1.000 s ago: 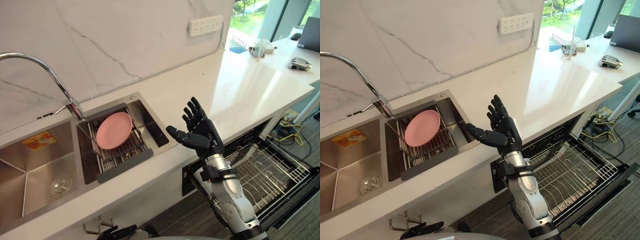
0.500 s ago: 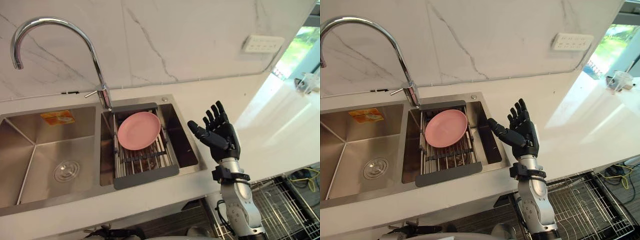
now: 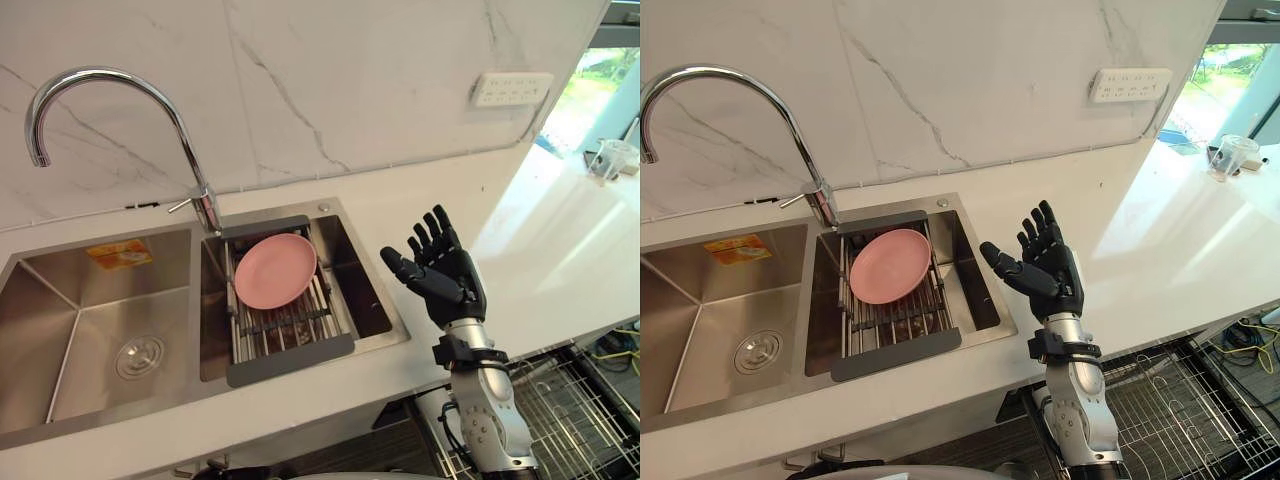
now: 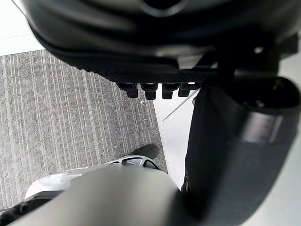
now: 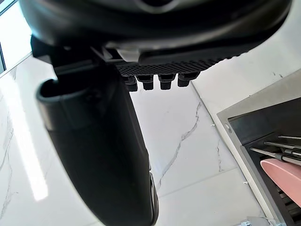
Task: Walk over to the sink, pick up the cup, carry it to the dishwasher, place the cup inside the dishwasher, then close the dishwasher door
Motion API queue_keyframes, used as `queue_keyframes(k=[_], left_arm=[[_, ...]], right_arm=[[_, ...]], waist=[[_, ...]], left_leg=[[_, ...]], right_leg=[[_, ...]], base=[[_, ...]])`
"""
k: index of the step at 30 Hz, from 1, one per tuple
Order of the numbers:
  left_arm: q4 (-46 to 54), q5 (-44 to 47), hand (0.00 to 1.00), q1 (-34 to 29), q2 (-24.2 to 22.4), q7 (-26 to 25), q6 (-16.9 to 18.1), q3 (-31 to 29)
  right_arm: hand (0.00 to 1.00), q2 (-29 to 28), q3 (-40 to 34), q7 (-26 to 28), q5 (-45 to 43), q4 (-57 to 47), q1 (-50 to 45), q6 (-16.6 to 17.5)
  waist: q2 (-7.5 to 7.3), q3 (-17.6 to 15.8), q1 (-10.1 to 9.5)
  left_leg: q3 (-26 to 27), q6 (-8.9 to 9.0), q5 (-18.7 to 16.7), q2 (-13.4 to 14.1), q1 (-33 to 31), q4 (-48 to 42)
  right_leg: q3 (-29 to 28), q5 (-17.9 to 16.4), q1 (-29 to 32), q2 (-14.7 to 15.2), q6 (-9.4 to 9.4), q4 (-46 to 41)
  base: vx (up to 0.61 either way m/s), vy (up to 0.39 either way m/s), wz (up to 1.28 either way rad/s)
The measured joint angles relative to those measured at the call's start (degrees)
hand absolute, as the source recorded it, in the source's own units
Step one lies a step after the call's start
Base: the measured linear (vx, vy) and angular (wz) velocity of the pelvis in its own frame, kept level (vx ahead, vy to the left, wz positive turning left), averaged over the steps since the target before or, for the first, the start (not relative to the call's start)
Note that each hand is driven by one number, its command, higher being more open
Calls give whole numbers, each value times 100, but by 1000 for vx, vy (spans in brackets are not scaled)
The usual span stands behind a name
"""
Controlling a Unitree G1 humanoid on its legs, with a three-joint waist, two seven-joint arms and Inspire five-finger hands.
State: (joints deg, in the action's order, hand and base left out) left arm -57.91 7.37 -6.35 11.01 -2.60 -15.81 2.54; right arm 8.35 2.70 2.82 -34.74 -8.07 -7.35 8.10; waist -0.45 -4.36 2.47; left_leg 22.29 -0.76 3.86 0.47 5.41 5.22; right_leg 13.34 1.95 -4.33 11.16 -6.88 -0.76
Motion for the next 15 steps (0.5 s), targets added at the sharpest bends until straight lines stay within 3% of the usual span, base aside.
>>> queue_keyframes(k=[6,9,15], left_arm=[[124,528,100,-70,-34,16,-18,-4],[128,852,100,-65,-64,15,-42,-57],[98,1419,100,-138,-79,18,-172,-228]], right_arm=[[100,11,-84,4,-330,4,57,1],[100,15,-562,16,-631,5,66,1],[100,165,-1248,-58,-742,25,208,-38]], waist=[[111,61,-21],[182,25,-27],[228,-24,24]], left_leg=[[-66,50,25,112,-275,-89],[-129,85,33,230,-402,-222],[200,293,-112,446,-317,-359]], right_leg=[[396,6,148,-8,39,17],[501,25,217,-77,34,23],[146,79,268,-290,79,140]], base=[[36,-30,11],[43,-72,4],[18,-74,-34]])
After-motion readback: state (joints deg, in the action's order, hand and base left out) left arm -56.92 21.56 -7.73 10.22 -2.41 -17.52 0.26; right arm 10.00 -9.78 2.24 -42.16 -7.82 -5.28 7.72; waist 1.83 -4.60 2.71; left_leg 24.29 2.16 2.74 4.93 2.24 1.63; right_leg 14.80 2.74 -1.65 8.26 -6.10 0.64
